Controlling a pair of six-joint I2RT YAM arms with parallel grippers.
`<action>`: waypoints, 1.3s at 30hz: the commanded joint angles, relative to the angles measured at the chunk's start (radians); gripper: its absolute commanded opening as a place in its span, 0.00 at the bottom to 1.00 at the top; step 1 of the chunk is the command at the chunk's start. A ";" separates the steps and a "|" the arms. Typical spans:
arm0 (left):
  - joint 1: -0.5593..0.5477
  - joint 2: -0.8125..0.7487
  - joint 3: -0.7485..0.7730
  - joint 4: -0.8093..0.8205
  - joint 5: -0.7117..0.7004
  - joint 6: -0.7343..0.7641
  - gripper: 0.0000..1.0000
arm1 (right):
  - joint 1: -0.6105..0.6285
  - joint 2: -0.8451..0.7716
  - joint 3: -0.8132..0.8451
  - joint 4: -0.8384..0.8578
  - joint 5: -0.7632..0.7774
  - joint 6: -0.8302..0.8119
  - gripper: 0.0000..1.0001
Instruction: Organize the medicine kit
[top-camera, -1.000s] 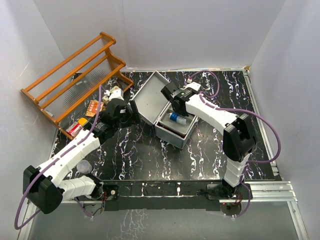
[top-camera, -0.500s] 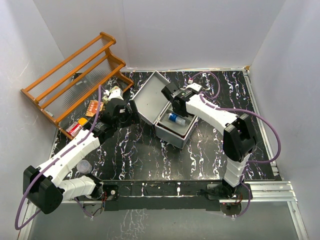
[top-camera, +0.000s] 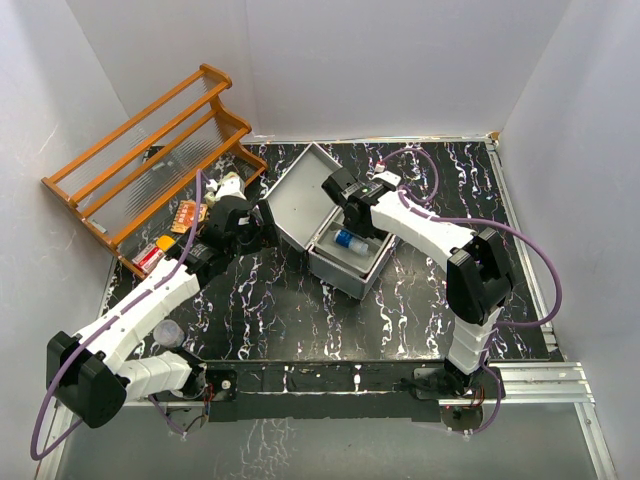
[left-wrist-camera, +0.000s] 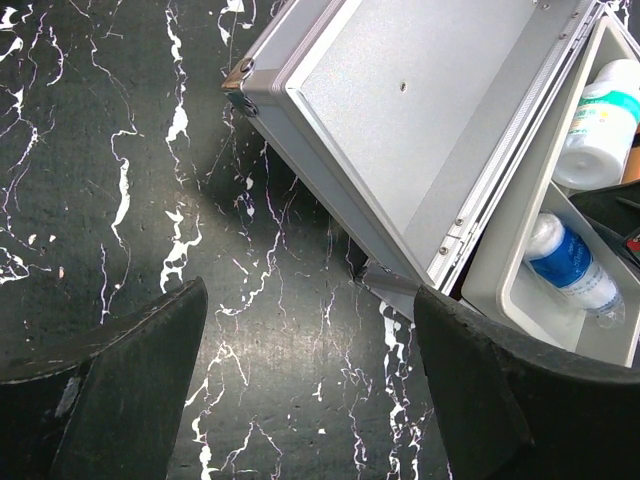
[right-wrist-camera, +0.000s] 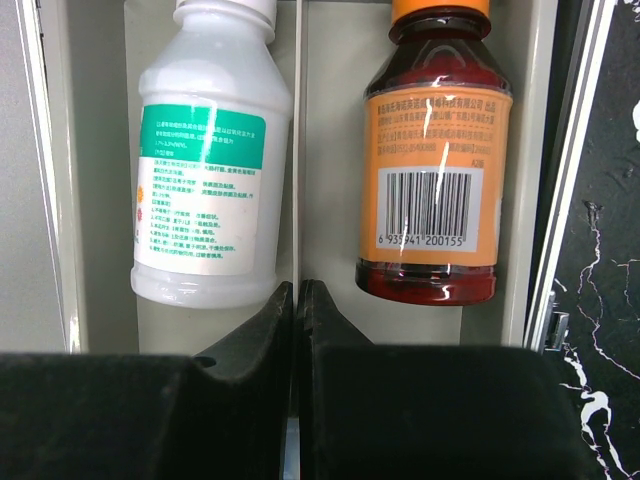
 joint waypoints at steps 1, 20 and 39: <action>0.009 -0.004 0.027 -0.013 -0.013 0.013 0.83 | 0.008 -0.051 0.024 0.012 0.085 0.019 0.00; 0.050 0.020 0.083 -0.027 -0.008 0.032 0.86 | 0.034 -0.001 0.039 -0.007 0.164 0.003 0.00; 0.167 0.068 0.109 0.011 0.171 0.013 0.95 | 0.038 0.027 -0.005 0.118 0.185 -0.113 0.00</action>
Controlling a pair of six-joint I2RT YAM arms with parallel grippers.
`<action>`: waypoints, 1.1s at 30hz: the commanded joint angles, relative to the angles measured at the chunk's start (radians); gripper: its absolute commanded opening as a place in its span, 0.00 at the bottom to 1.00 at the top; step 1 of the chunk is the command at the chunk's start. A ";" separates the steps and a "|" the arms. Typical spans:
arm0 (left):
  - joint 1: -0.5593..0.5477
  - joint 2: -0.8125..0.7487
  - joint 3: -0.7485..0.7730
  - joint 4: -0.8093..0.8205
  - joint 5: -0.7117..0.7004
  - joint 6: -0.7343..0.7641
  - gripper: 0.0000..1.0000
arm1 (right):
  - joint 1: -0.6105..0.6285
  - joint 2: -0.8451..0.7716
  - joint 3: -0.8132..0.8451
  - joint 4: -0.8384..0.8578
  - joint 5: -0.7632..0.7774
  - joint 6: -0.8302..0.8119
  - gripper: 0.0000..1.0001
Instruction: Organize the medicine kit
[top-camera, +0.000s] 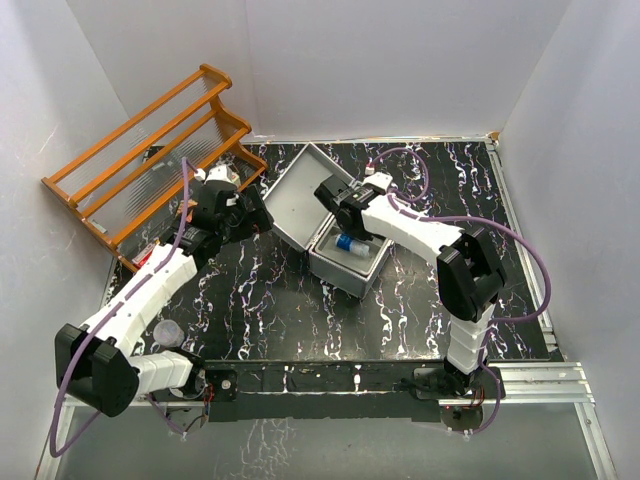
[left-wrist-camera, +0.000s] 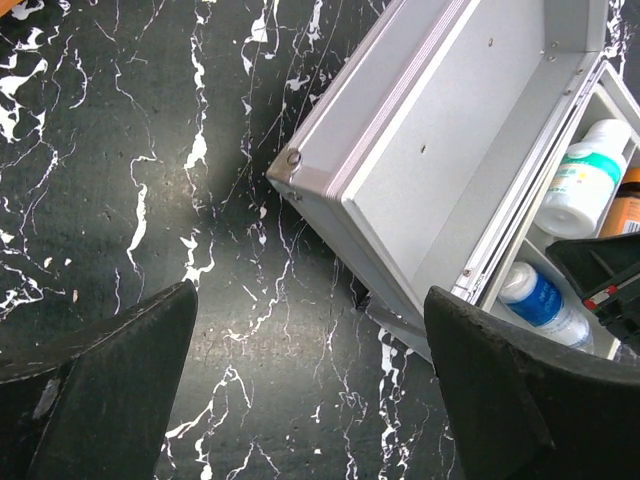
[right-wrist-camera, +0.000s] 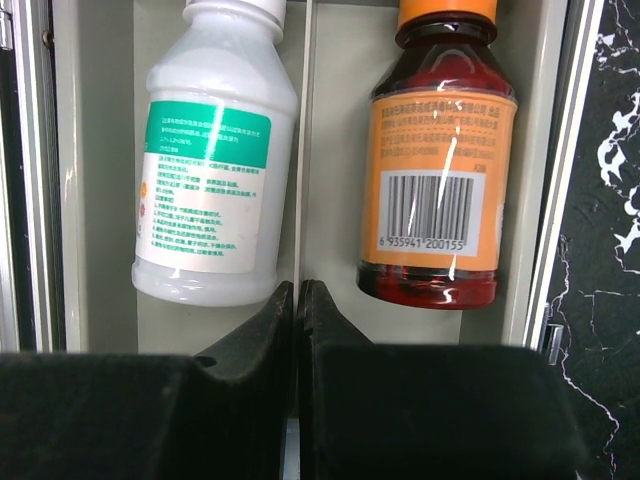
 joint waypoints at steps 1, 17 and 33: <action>0.035 0.000 0.048 0.019 0.070 0.001 0.96 | 0.012 -0.021 0.000 0.113 0.089 -0.063 0.00; 0.112 0.017 0.057 0.028 0.154 -0.003 0.98 | 0.026 -0.068 -0.118 0.280 0.070 -0.112 0.00; 0.187 0.080 0.080 0.063 0.330 0.109 0.99 | 0.025 -0.120 -0.089 0.248 0.054 -0.123 0.36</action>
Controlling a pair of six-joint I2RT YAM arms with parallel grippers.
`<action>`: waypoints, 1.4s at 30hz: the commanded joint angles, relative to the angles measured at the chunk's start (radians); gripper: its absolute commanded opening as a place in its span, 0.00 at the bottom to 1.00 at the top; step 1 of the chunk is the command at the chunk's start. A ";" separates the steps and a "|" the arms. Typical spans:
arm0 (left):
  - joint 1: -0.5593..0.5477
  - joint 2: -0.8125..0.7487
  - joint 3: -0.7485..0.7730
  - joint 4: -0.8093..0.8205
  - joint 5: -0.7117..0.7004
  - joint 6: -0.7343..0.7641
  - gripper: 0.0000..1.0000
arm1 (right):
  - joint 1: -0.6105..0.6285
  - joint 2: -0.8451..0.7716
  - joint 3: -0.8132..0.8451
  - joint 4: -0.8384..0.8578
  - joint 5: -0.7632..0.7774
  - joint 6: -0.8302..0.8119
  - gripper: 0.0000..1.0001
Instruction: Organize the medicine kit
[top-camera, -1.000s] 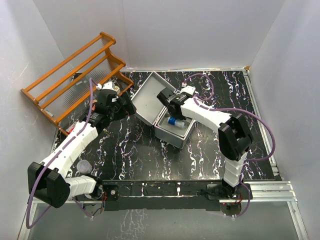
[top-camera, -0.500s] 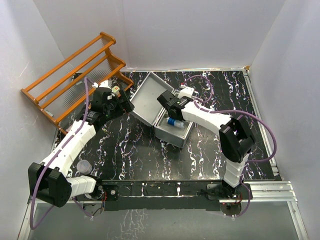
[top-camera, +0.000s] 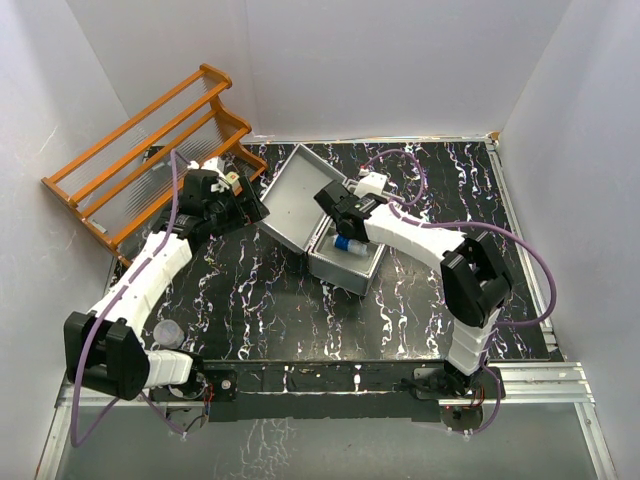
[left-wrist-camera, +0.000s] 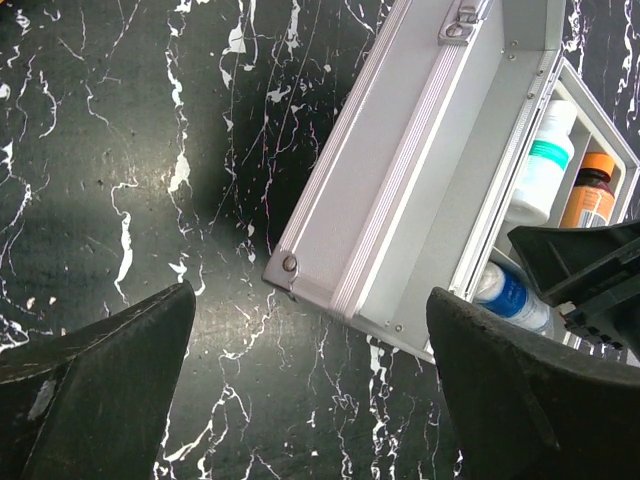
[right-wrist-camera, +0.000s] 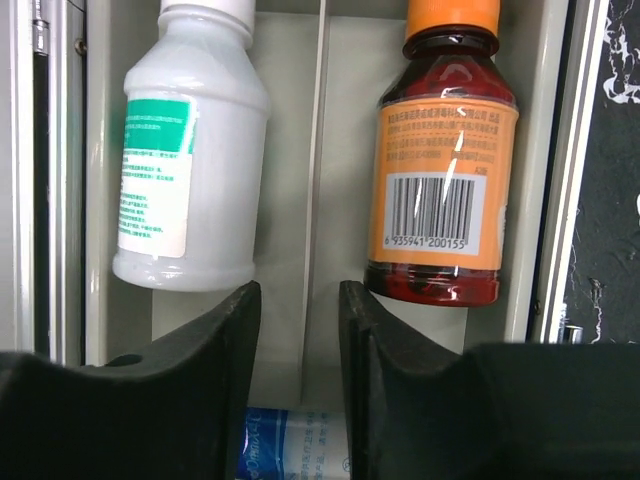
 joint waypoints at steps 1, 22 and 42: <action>0.031 0.018 0.049 0.022 0.100 0.075 0.99 | 0.007 -0.078 0.027 0.039 0.025 -0.021 0.39; 0.094 0.166 0.134 0.139 0.626 0.103 0.95 | -0.036 -0.436 -0.125 0.127 -0.022 -0.127 0.55; -0.091 0.063 0.116 0.308 0.740 -0.096 0.89 | -0.056 -0.774 -0.318 0.126 0.013 -0.125 0.57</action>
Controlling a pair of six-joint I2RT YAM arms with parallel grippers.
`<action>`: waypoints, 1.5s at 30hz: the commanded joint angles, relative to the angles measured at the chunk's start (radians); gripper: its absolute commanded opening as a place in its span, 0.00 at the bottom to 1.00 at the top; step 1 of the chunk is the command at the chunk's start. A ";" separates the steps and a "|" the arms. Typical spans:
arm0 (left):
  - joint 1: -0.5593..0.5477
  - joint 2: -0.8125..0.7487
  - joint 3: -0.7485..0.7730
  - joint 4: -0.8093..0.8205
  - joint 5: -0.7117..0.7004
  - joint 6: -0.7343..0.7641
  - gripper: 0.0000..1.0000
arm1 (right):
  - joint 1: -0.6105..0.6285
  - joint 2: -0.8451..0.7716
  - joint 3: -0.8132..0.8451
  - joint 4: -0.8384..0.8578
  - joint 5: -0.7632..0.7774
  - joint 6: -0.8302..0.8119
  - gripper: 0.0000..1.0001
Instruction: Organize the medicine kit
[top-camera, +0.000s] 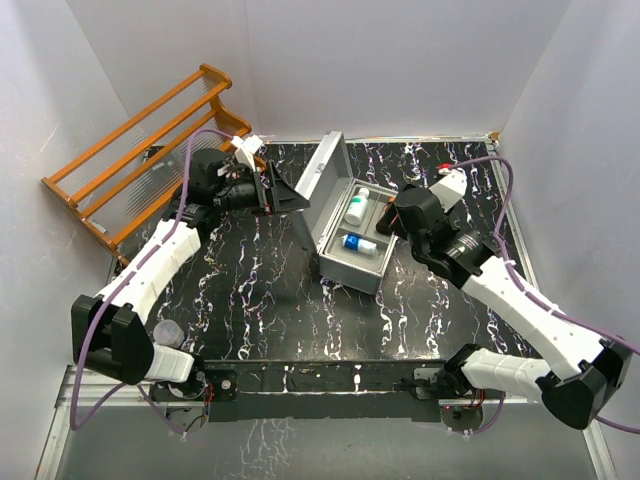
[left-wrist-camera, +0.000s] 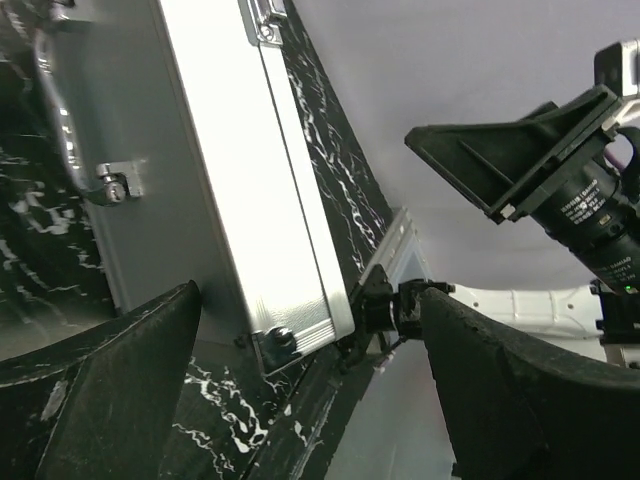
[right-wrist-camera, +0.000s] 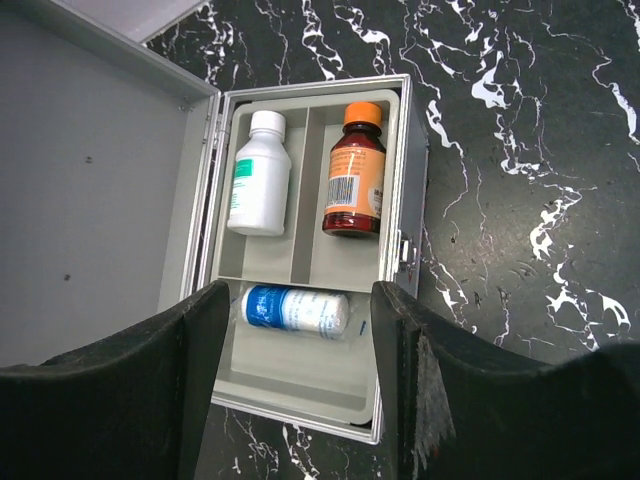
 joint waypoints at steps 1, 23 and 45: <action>-0.079 -0.037 0.017 0.033 0.023 -0.039 0.89 | -0.004 -0.090 -0.029 0.030 0.037 -0.006 0.57; -0.240 0.092 0.057 0.120 -0.030 -0.122 0.89 | -0.003 -0.237 -0.076 0.040 -0.056 -0.087 0.69; -0.240 0.312 0.174 -0.169 -0.283 0.013 0.87 | -0.027 -0.006 -0.186 0.002 -0.173 -0.010 0.41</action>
